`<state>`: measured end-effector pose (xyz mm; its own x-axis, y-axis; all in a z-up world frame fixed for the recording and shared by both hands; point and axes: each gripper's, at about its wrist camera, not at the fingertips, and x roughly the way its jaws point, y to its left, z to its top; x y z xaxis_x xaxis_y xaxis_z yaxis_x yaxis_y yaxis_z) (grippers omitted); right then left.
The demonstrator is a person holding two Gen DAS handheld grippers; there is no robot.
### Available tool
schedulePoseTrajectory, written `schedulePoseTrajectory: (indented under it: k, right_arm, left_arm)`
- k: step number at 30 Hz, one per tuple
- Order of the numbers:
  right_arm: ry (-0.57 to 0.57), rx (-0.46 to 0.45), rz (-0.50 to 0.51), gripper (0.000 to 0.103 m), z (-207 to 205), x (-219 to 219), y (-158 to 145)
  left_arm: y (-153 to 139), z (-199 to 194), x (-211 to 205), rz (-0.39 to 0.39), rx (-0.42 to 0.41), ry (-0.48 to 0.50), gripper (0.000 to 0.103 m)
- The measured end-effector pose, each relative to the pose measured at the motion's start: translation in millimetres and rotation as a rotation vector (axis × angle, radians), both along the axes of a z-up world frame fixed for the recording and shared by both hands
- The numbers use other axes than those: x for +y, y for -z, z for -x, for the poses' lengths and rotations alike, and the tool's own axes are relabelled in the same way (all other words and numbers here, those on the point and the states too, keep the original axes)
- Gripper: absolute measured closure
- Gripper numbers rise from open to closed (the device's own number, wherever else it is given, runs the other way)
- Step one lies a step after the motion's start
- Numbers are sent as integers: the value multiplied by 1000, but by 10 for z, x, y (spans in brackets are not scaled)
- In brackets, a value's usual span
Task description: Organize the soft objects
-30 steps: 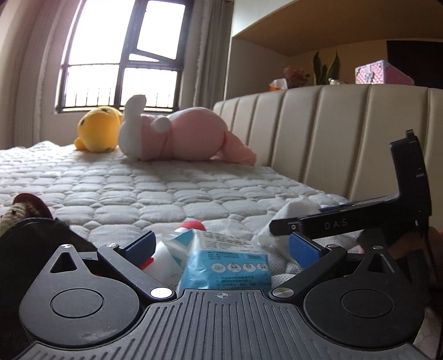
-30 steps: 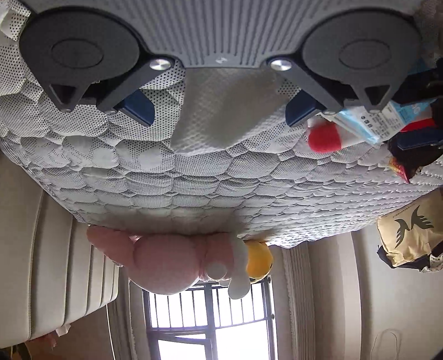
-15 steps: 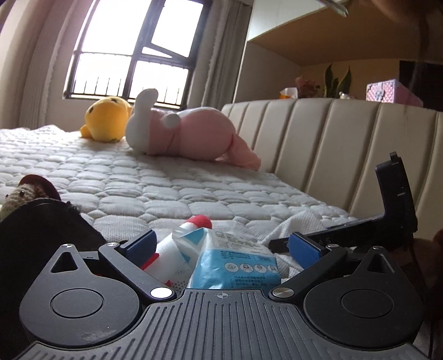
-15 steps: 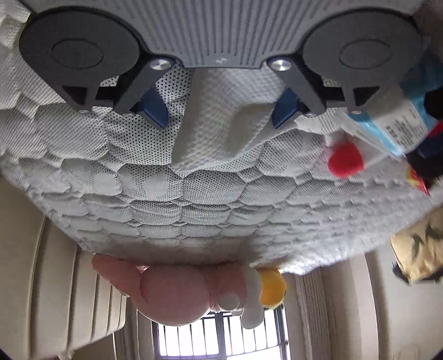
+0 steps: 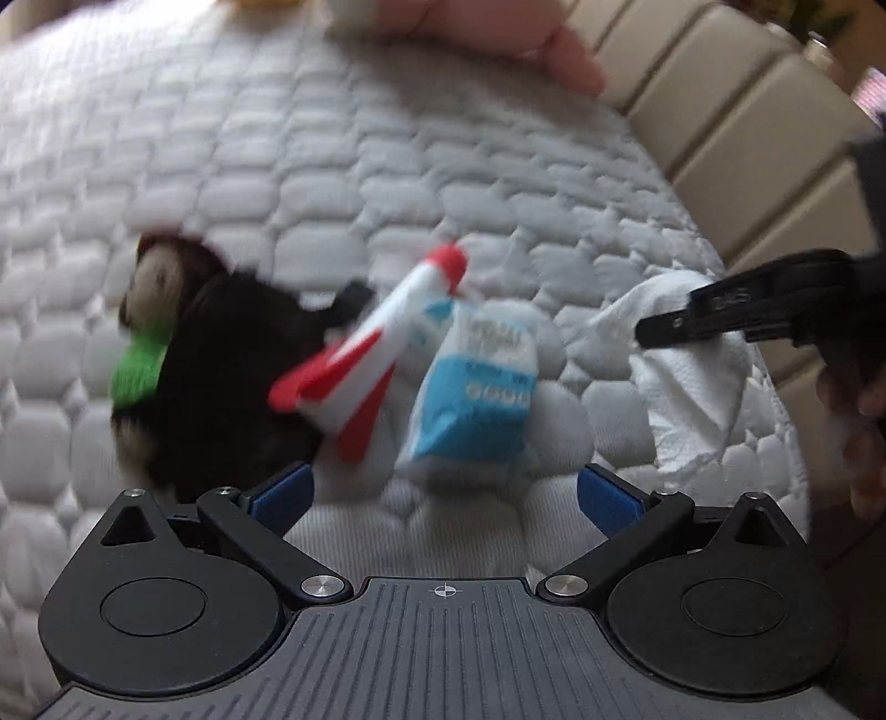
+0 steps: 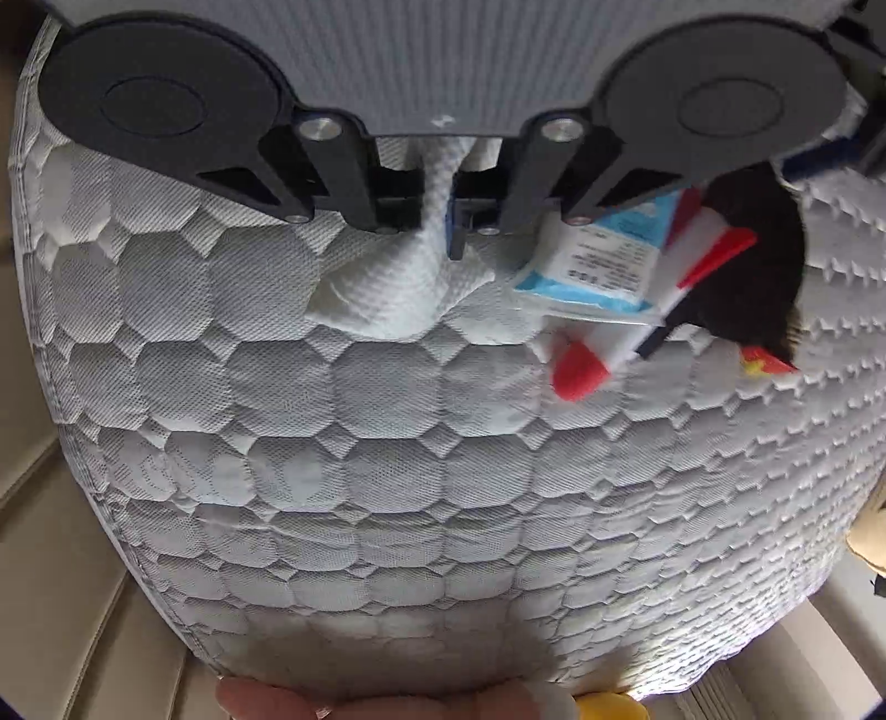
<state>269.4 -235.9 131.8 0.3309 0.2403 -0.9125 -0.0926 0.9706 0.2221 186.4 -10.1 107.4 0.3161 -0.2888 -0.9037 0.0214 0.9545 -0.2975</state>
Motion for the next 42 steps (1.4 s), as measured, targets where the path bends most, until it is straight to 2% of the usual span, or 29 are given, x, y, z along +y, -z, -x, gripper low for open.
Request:
schedulePoseTrajectory:
  k: [1,3,5,6,9,12,15,17,19,21,22,23,25,27,30,32,34,37,42]
  right_arm:
    - [-22,-19,-39,97,0,108,-85]
    - [-98,-39,-134,97,-64,366,-126]
    - [-185,-23,-222,97,-151,607,-22]
    - [-228,-8,-231,97,-188,692,83]
    - [-308,34,-132,97,-225,696,427]
    - [-295,43,-145,97,-276,346,427]
    - [-296,42,-70,97,-331,84,439]
    - [-295,47,-31,97,-348,-51,481]
    - [-282,39,23,97,-341,-148,531]
    - [-259,30,96,97,-304,-256,573]
    - [-228,37,96,97,-289,-298,559]
    - [-195,46,58,97,-281,-325,516]
    - [-188,41,-68,97,-288,-232,364]
    - [-256,11,-151,97,-303,40,206]
    - [-364,9,-203,97,-320,512,194]
    - [-401,32,-190,97,-351,734,303]
    - [-417,37,-107,97,-366,783,395]
    - [-407,16,-59,97,-361,624,382]
    - [-321,-10,42,97,-366,257,398]
  left_arm:
    - [32,-37,60,-6,52,-25,0]
    - [84,-72,44,-90,67,-27,0]
    - [145,-110,-3,-159,77,-17,0]
    - [193,-133,-83,-165,75,8,0]
    - [358,-225,-366,-148,77,50,0]
    - [487,-321,-546,-143,84,-18,0]
    - [601,-421,-623,-74,69,-116,0]
    - [698,-514,-711,-27,72,-107,0]
    - [720,-560,-789,-32,21,-48,0]
    - [682,-543,-780,-23,-75,-9,0]
    - [665,-523,-753,-17,-97,4,0]
    - [672,-505,-725,-31,-83,18,0]
    - [716,-472,-679,-92,-9,31,0]
    - [755,-393,-627,-118,25,15,0]
    - [769,-301,-610,-125,36,22,0]
    - [760,-288,-607,-124,27,20,0]
    - [757,-289,-582,-111,21,8,0]
    - [747,-301,-528,-62,-5,-19,0]
    - [727,-345,-500,15,-56,-19,0]
